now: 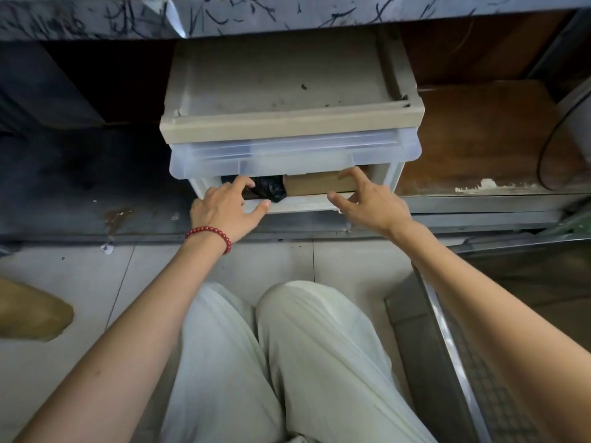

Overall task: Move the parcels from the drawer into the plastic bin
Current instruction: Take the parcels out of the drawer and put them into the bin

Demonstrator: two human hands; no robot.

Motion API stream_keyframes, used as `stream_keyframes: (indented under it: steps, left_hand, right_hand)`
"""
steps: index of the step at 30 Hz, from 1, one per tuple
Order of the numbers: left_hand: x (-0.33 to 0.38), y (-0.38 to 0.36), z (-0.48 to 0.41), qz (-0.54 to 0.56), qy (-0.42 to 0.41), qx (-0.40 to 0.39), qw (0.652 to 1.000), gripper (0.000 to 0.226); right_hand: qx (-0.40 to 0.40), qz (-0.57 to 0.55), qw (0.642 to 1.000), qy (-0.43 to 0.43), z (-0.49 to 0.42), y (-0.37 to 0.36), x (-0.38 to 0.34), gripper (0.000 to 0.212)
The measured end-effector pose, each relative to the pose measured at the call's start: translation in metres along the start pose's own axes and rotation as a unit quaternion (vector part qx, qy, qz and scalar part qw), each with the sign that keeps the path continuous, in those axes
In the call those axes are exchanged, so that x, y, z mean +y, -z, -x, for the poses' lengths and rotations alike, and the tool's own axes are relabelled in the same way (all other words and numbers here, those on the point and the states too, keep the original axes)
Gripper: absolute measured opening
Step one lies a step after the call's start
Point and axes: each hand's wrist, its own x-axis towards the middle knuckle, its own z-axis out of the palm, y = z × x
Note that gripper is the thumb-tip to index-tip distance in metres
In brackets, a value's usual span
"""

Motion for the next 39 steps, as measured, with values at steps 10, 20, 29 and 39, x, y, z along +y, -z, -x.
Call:
stream_keyframes:
  steps: [10, 20, 29, 39]
  left_hand:
    - [0.003, 0.003, -0.055, 0.013, 0.02, 0.008, 1.0, 0.053]
    - [0.001, -0.014, -0.064, 0.027, 0.003, 0.016, 0.999, 0.052]
    - [0.029, -0.025, -0.047, 0.004, -0.01, 0.003, 1.0, 0.057]
    - [0.029, -0.053, -0.019, 0.001, 0.022, 0.047, 0.999, 0.066]
  right_hand:
    - [0.001, 0.003, 1.0, -0.027, -0.055, 0.013, -0.011, 0.045]
    - [0.015, -0.007, 0.999, -0.028, -0.056, 0.008, -0.002, 0.046]
    - [0.029, -0.016, 0.999, -0.028, -0.027, 0.012, 0.007, 0.054]
    - [0.122, -0.082, 0.988, -0.054, -0.002, -0.04, 0.011, 0.05]
